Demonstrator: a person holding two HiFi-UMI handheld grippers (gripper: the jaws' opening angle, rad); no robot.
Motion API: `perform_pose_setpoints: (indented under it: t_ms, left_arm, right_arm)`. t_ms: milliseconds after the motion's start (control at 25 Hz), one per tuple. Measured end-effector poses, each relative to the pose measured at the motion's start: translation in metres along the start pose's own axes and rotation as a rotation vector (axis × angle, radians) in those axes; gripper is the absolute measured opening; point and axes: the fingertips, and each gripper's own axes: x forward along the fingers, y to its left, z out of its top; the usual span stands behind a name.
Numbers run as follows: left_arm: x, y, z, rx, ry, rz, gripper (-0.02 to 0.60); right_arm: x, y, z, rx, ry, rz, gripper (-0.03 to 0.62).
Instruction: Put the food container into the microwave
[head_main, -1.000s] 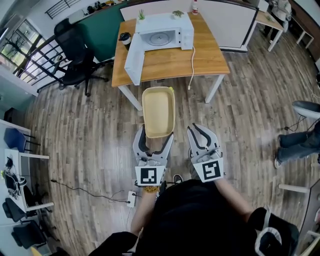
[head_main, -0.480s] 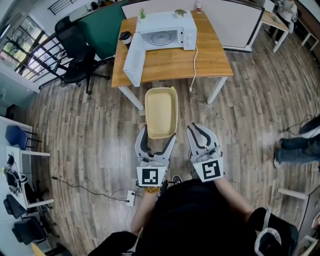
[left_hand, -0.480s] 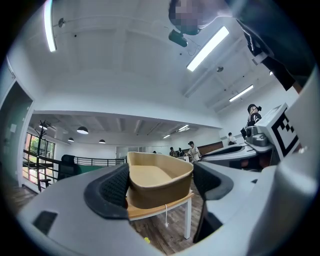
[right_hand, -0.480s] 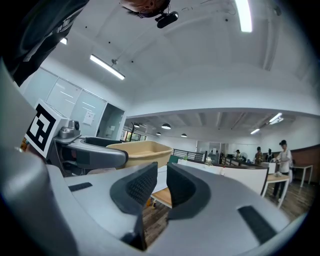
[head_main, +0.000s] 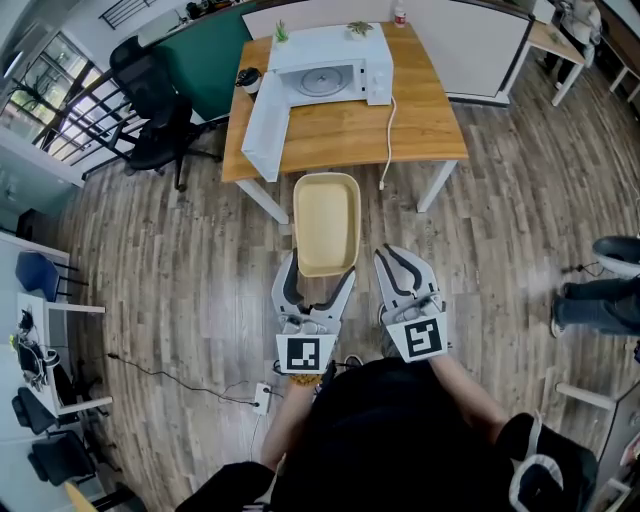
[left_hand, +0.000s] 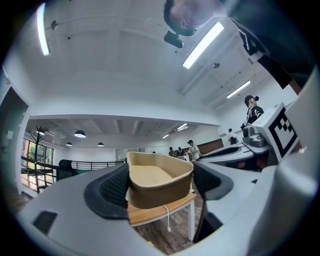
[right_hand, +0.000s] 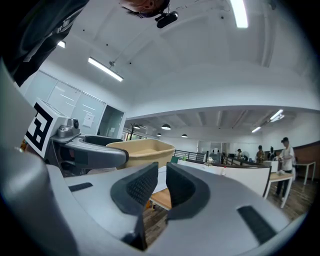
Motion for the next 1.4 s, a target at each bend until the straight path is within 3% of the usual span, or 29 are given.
perform_pose_setpoints:
  t_ms: [120,280,440,640,800,920,1040,1400]
  left_arm:
    - [0.011,-0.004,-0.002,0.001,0.007,0.002,0.439]
    - [0.030,-0.013,-0.005,0.069,0.006,-0.017,0.439]
    - [0.048,-0.021,-0.006,0.051,0.012,-0.007,0.440]
    - [0.066,-0.034,-0.007,0.131,0.031,-0.020,0.439]
    - [0.082,-0.044,-0.013,0.127,0.027,-0.013,0.439]
    - [0.086,-0.045,-0.022,0.039,0.041,0.027,0.439]
    - [0.090,-0.044,-0.025,0.019,0.047,0.041,0.439]
    - [0.104,-0.026,-0.028,0.013,0.023,0.055,0.439]
  right_arm:
    - [0.005,-0.011,-0.002,0.000,-0.001,0.009,0.043]
    - [0.011,-0.027,-0.007,0.010,-0.012,0.028,0.043]
    - [0.016,-0.047,-0.014,0.020,-0.005,0.042,0.043]
    - [0.020,-0.069,-0.015,0.028,-0.027,0.056,0.041]
    - [0.018,-0.088,-0.018,0.045,-0.052,0.068,0.040]
    - [0.017,-0.099,-0.024,0.050,-0.054,0.059,0.040]
    - [0.018,-0.107,-0.026,0.077,-0.066,0.050,0.038]
    - [0.033,-0.112,-0.025,0.053,-0.057,0.055,0.035]
